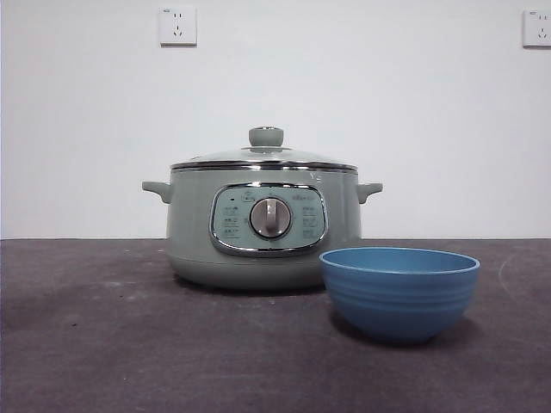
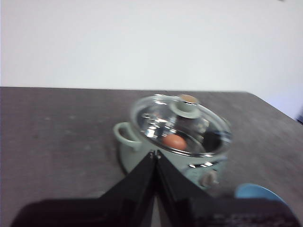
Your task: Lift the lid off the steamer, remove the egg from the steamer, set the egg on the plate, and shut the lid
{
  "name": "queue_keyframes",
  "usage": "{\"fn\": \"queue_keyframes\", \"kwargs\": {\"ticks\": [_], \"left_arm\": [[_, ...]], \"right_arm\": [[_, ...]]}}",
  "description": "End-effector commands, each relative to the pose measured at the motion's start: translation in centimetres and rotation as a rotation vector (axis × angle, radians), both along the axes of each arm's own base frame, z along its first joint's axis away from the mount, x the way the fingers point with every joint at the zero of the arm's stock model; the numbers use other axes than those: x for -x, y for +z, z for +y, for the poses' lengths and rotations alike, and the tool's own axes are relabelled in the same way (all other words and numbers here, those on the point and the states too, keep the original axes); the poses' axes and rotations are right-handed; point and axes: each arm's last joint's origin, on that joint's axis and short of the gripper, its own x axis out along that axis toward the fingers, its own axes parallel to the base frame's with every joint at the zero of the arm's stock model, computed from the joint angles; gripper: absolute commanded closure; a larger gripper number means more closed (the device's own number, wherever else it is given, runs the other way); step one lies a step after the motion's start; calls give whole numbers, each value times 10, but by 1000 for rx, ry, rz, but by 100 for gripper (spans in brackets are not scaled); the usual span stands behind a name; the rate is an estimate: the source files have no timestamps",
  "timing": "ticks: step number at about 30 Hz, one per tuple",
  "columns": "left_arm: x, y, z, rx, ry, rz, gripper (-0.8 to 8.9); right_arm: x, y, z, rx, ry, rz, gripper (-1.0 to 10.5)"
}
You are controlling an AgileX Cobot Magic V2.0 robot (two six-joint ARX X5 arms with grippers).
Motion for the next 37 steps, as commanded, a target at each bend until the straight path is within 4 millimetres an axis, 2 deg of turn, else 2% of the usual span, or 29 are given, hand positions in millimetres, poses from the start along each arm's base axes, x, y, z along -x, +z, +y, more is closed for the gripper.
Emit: {"fn": "queue_keyframes", "kwargs": {"ticks": [1,4,9,15,19,20,21,24,25,32,37], "left_arm": [[-1,15,-2,-46,-79,-2,820],[-3,27,-3,-49,-168,27,820],[-4,40,-5,-77,-246,74,820],[-4,44,-5,-95,-253,94,821],[-4,44,-5,-95,-253,95,808],[-4,44,-5,-95,-253,95,783],[-5,44,-5,-92,-252,98,689],[-7,43,-5,-90,-253,103,323],[-7,43,-4,-90,-253,104,247],[-14,45,-5,-89,-260,95,239],[-26,50,-7,-90,-293,80,239]], "right_arm": [[-7,21,2,99,83,7,958],[-14,37,4,144,165,73,958],[-21,51,9,188,259,183,958],[-25,51,14,214,309,224,956],[-27,50,15,214,310,224,905],[-27,51,15,214,309,223,838],[-27,51,15,214,309,223,707],[-27,51,15,207,305,226,384],[-27,51,15,203,303,226,331],[-27,51,15,197,300,230,319],[-27,51,15,195,299,230,319]]}}
